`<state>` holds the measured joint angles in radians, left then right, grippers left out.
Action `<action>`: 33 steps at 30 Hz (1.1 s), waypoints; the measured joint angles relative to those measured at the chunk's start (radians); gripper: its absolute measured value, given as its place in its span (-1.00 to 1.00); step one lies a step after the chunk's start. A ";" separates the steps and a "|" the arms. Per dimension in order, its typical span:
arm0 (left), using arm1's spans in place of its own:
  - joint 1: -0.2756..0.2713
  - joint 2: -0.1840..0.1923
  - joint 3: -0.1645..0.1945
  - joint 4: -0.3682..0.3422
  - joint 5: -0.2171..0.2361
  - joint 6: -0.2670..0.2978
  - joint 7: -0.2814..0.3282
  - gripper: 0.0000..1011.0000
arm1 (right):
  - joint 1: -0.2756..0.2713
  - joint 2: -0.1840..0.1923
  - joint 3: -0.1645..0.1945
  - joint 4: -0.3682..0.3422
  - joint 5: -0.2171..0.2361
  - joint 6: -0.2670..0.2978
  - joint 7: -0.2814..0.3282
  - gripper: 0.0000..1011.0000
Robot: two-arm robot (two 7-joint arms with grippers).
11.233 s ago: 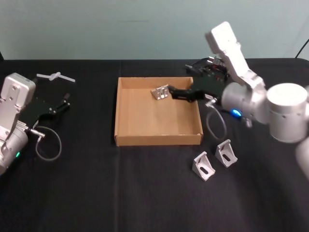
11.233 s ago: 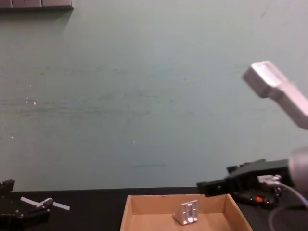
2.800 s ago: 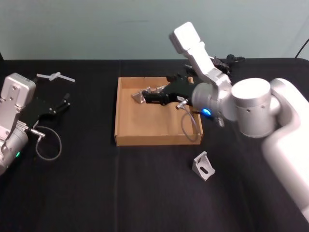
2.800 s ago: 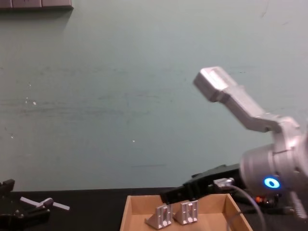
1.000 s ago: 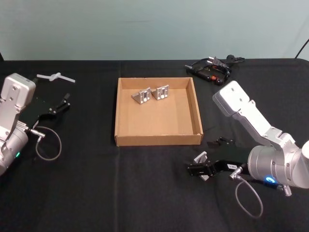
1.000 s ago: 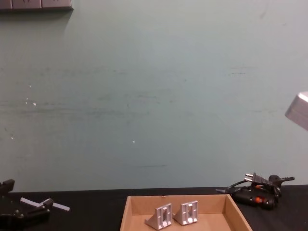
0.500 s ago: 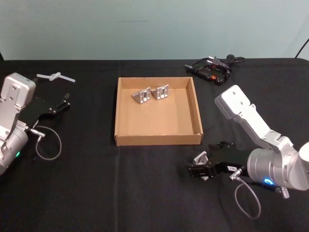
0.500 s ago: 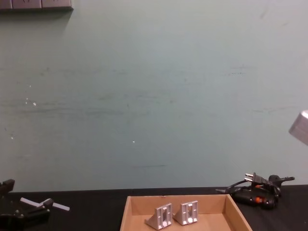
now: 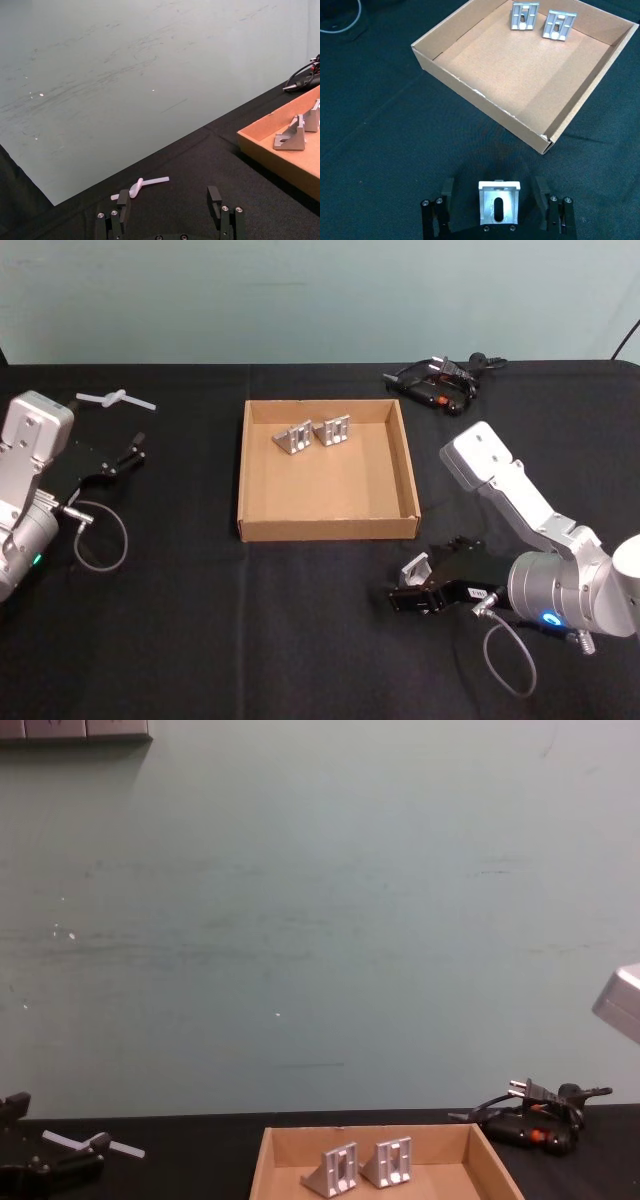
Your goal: Use one hand to pick up the angle iron from the table and place it into the box.
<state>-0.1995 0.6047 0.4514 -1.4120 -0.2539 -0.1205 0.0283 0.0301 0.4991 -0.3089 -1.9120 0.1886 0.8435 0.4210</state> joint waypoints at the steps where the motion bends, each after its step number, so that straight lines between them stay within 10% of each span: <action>1: 0.000 0.000 0.000 0.000 0.000 0.000 0.000 0.99 | 0.000 0.000 0.000 0.000 0.000 0.000 0.000 0.98; 12: 0.000 0.000 0.000 0.000 0.000 0.000 0.000 0.99 | 0.001 0.001 0.000 -0.001 -0.001 0.000 0.000 0.79; 26: 0.000 0.000 0.000 0.000 0.000 0.000 0.000 0.99 | 0.001 0.001 -0.001 -0.002 -0.001 0.000 0.000 -0.08; 33: 0.000 0.000 0.000 0.000 0.000 0.000 0.000 0.99 | 0.001 0.001 -0.001 -0.007 -0.002 -0.001 0.000 -0.11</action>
<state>-0.1995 0.6047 0.4514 -1.4120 -0.2539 -0.1205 0.0283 0.0308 0.5005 -0.3102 -1.9190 0.1864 0.8427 0.4214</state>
